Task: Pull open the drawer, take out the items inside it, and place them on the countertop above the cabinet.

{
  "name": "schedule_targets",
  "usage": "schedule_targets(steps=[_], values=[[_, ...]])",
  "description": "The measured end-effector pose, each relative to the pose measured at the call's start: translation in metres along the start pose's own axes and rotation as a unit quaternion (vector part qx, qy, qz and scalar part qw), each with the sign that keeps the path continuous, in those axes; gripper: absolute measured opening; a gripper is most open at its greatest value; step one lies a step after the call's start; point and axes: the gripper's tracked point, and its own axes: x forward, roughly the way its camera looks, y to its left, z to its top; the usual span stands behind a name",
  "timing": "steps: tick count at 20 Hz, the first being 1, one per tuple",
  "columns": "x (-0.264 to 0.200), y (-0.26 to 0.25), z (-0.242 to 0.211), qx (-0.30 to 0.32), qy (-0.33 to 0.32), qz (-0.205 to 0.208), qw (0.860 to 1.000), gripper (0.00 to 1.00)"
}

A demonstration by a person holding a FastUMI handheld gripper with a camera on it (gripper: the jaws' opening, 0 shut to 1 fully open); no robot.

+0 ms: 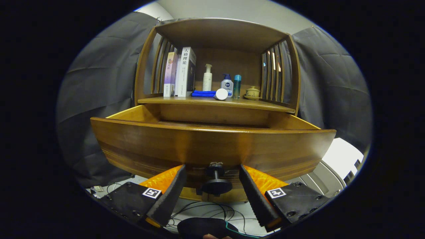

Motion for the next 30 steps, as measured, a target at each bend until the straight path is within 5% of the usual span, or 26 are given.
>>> schedule_targets(steps=[20,30], values=[[0.132,0.001,0.048,-0.009,0.008,-0.012,1.000,1.00],[0.156,-0.002,0.054,-0.014,0.003,-0.014,1.000,1.00]])
